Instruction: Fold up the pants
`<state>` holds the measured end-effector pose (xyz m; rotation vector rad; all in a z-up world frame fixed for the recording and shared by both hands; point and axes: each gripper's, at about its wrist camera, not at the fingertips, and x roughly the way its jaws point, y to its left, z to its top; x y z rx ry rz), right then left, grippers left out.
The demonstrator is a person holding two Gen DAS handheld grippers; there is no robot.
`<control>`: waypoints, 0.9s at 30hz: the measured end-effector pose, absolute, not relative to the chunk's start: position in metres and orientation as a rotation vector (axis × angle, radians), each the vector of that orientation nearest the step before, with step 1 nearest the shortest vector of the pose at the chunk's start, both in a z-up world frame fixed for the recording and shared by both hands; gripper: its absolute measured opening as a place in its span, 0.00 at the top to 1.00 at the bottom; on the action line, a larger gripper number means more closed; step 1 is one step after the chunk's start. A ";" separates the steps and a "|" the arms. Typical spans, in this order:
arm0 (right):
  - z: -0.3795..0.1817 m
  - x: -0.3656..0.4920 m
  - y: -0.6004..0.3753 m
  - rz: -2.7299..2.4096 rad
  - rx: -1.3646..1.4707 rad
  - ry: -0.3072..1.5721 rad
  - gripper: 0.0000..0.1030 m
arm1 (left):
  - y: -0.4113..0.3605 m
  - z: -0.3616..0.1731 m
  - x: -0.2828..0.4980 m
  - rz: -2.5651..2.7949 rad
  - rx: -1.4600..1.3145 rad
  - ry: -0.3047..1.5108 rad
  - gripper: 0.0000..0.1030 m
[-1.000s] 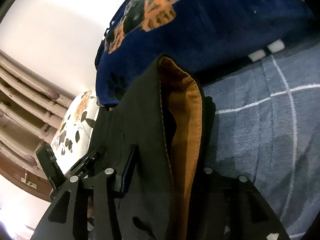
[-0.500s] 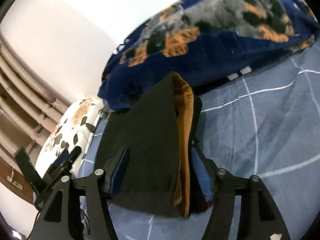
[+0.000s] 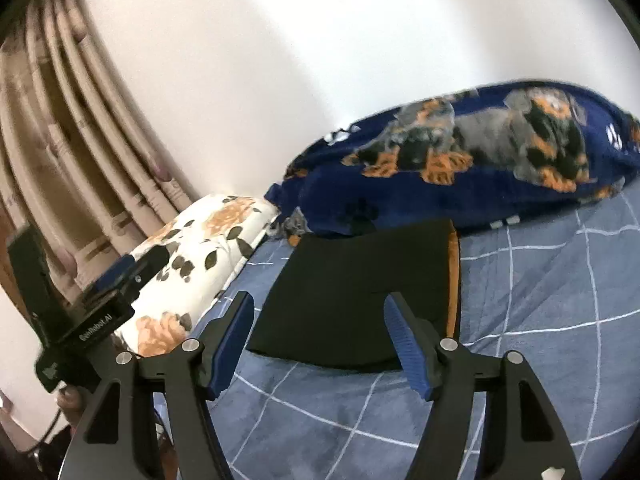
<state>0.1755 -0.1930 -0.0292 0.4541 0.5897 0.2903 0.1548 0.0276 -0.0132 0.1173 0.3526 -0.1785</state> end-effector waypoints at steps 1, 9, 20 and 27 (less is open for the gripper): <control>-0.026 0.171 -0.191 0.296 0.449 0.586 0.35 | 0.026 -0.009 0.148 -0.188 0.121 0.344 0.00; -0.002 0.139 -0.182 0.315 0.432 0.540 0.29 | 0.030 0.019 0.101 -0.261 0.042 0.320 0.00; 0.014 0.103 -0.175 0.334 0.399 0.518 0.27 | 0.043 0.032 0.069 -0.241 0.005 0.311 0.00; 0.014 0.091 -0.169 0.344 0.391 0.525 0.25 | 0.042 0.034 0.053 -0.266 0.036 0.309 0.00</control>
